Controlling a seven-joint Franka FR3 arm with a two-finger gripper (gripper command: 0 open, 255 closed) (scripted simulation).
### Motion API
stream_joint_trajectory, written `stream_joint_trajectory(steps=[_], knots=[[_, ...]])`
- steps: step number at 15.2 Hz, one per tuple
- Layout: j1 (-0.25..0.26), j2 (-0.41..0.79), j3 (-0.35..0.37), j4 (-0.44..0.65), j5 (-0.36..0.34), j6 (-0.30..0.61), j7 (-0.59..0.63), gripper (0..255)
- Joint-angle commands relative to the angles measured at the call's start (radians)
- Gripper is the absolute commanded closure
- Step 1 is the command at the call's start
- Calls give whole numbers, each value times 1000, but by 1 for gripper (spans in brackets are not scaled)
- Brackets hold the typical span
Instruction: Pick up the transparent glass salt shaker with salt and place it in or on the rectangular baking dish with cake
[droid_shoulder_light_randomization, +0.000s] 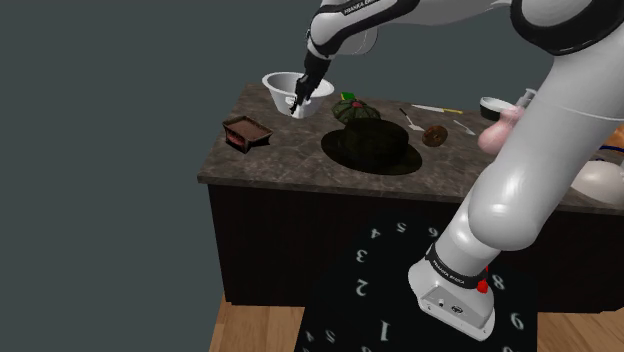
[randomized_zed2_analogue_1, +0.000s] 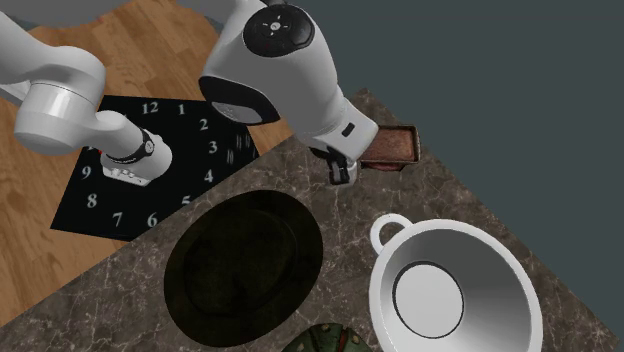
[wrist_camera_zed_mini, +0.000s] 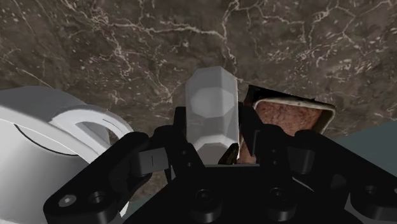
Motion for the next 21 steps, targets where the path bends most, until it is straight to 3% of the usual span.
stream_joint_trajectory(steps=[1,8,15,21], knots=[[0,-9,0,18,-4,-27,3,255],[0,-32,0,80,-13,-112,11,255],[63,129,54,303,-31,-173,143,255],[114,303,85,561,-47,-260,240,255]])
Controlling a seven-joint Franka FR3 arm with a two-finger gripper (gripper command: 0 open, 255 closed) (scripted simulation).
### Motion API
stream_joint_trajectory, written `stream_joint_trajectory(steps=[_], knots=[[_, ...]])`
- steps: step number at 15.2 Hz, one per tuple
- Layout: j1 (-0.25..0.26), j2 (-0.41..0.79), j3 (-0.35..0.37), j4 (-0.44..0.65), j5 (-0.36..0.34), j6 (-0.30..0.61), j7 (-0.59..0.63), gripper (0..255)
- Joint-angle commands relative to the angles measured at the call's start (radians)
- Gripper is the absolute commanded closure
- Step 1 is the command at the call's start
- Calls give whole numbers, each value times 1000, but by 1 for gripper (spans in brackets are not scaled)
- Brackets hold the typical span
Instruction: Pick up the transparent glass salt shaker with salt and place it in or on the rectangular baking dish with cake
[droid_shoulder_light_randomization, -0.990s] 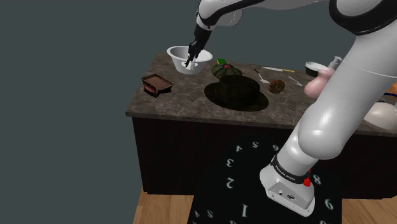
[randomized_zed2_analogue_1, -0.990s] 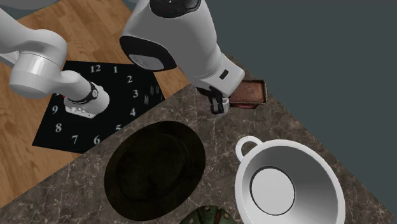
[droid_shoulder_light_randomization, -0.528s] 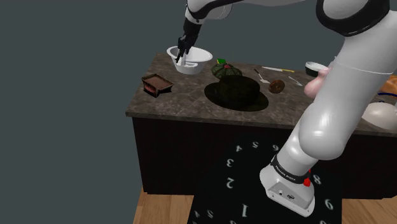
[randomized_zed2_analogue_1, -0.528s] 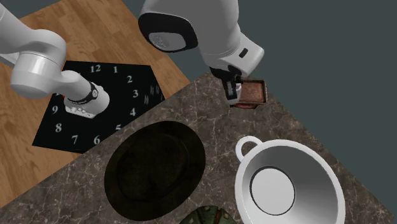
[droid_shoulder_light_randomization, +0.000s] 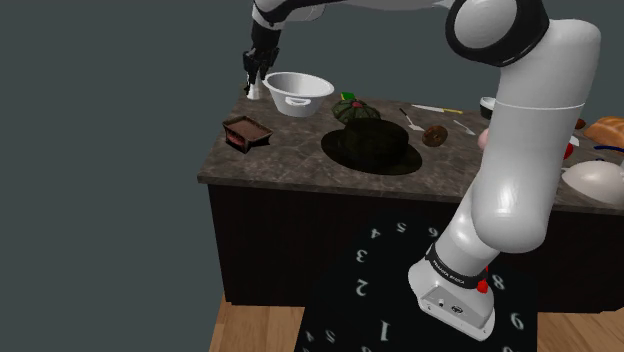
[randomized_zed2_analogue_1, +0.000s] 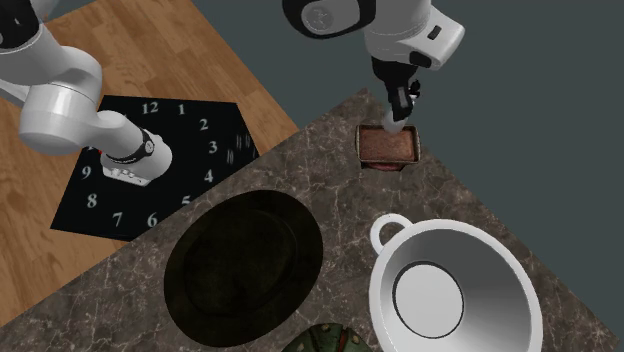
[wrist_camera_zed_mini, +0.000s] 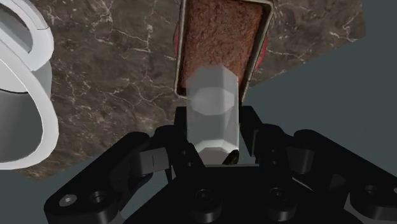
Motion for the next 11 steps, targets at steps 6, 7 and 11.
stream_joint_trajectory(steps=[6,7,11], knots=[[9,48,5,-11,-1,58,17,255],[9,50,5,-21,-1,71,17,255],[9,60,6,-60,0,120,17,255]])
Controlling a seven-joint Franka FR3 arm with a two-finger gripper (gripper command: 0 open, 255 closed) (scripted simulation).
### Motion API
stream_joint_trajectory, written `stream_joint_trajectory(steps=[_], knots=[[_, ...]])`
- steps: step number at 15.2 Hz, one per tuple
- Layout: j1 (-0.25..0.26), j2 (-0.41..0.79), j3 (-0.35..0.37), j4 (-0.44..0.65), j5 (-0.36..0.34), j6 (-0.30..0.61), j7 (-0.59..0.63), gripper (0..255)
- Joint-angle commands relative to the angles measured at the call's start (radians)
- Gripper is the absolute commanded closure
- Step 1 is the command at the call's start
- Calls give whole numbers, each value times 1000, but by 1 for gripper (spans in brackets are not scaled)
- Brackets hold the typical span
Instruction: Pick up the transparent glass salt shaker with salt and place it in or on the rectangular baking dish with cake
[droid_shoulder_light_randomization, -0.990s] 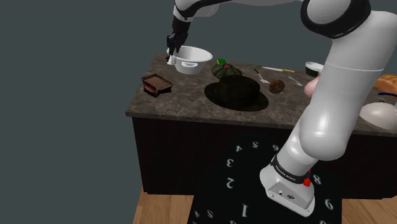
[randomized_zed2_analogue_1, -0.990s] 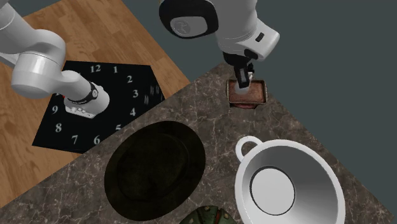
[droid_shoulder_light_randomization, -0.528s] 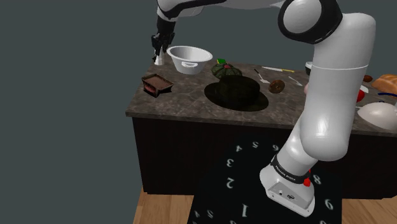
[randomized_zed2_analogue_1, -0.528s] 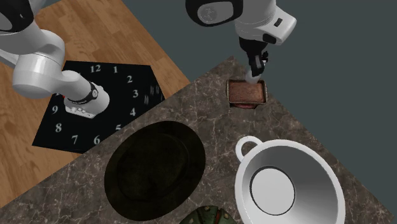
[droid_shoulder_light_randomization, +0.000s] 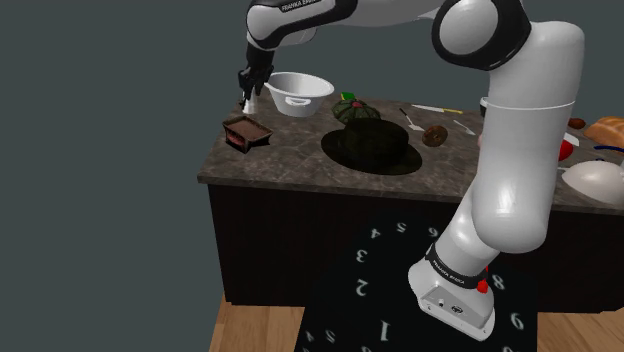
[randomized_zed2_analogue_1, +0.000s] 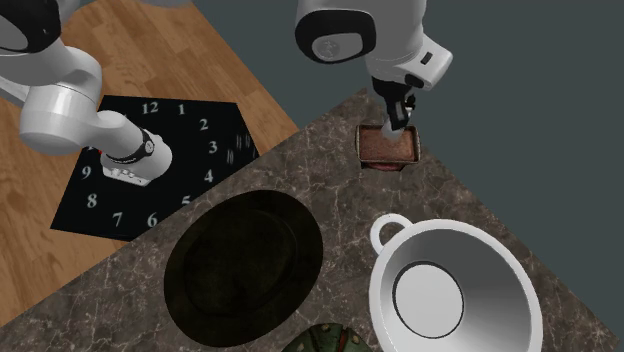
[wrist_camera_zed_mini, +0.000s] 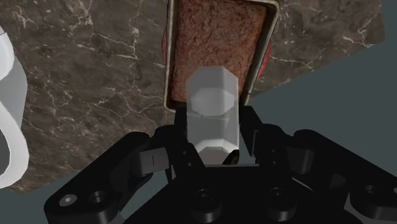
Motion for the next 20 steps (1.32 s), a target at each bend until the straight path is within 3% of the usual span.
stream_joint_trajectory(steps=[1,5,12,13,18,20], knots=[[1,5,0,-20,0,25,2,255],[1,18,1,-52,1,70,2,255],[1,18,1,-52,1,70,2,255],[1,18,1,-52,1,70,2,0],[1,18,1,-52,1,70,2,0],[4,-24,0,-48,-4,25,5,0]])
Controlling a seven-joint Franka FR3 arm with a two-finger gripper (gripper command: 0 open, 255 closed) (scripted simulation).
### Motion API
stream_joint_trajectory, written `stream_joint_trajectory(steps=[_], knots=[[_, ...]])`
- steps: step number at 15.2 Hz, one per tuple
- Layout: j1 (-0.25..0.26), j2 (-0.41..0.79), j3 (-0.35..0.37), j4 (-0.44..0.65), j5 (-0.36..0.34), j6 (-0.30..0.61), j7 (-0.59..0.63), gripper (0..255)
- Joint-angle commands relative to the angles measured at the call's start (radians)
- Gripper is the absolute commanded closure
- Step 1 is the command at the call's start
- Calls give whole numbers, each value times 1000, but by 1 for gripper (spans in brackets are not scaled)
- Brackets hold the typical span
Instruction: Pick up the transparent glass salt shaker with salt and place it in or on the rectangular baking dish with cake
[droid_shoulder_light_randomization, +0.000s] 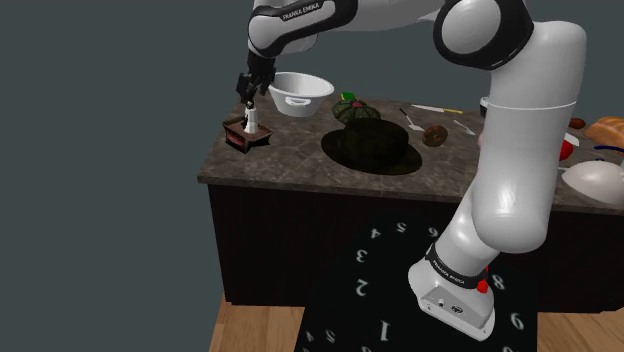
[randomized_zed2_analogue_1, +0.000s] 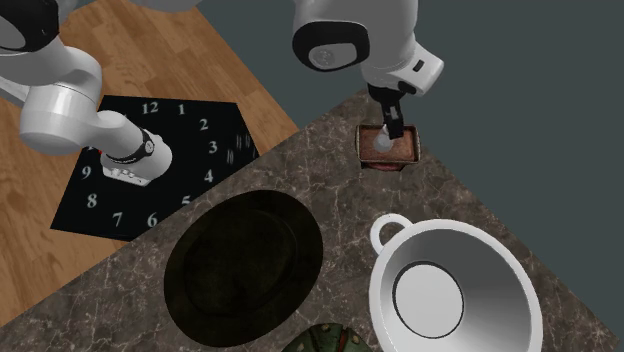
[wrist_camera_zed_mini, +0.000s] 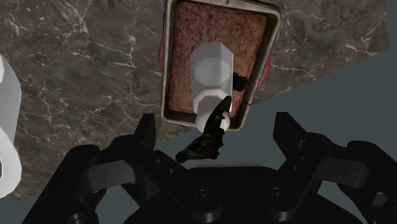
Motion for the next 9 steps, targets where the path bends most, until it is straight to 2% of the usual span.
stream_joint_trajectory(steps=[1,9], knots=[[3,-36,-1,11,-4,-46,3,0],[4,-51,-1,15,-6,-65,4,0]])
